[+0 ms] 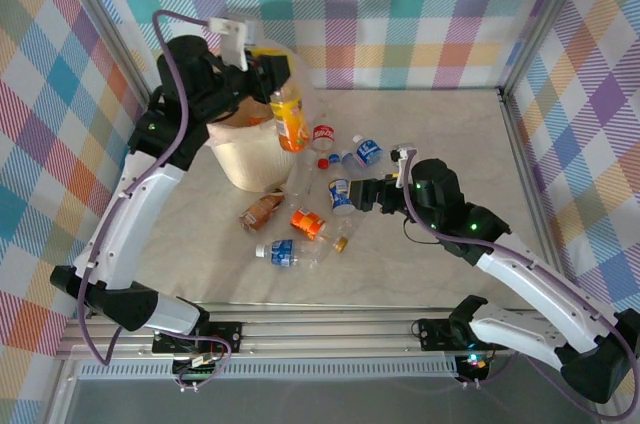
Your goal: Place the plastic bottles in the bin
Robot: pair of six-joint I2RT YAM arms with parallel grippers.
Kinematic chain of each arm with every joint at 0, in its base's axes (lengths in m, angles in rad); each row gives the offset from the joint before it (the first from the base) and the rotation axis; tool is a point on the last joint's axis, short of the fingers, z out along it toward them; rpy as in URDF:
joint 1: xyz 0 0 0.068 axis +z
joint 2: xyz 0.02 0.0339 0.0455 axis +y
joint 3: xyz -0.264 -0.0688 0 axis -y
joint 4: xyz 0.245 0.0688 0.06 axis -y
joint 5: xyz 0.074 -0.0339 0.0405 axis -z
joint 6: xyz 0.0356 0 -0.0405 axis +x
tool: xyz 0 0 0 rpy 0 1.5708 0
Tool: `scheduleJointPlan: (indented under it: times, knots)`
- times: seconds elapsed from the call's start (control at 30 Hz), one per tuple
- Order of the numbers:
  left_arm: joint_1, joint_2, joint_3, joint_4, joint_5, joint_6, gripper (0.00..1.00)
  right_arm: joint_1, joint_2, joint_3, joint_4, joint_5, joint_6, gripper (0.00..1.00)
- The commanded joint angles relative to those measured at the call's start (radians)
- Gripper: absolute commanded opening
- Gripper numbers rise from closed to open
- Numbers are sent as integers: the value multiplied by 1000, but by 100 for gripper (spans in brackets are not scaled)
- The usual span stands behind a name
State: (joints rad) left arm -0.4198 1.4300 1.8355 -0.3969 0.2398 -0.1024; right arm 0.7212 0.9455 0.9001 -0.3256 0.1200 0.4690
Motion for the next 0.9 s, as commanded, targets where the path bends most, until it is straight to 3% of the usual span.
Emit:
scheduleJointPlan:
  times: [0.0, 0.47, 0.7, 0.87]
  knots:
    - [51, -8, 48, 24, -78, 37, 0, -1, -2, 49, -79, 111, 51, 100]
    - [201, 182, 273, 18, -195, 98, 0, -29, 84, 121, -190, 176, 97, 99]
    - [243, 367, 481, -87, -158, 133, 0, -83, 85, 132, -260, 189, 149, 100]
    - [281, 503, 634, -200, -88, 133, 0, -192, 112, 158, -335, 113, 176, 100]
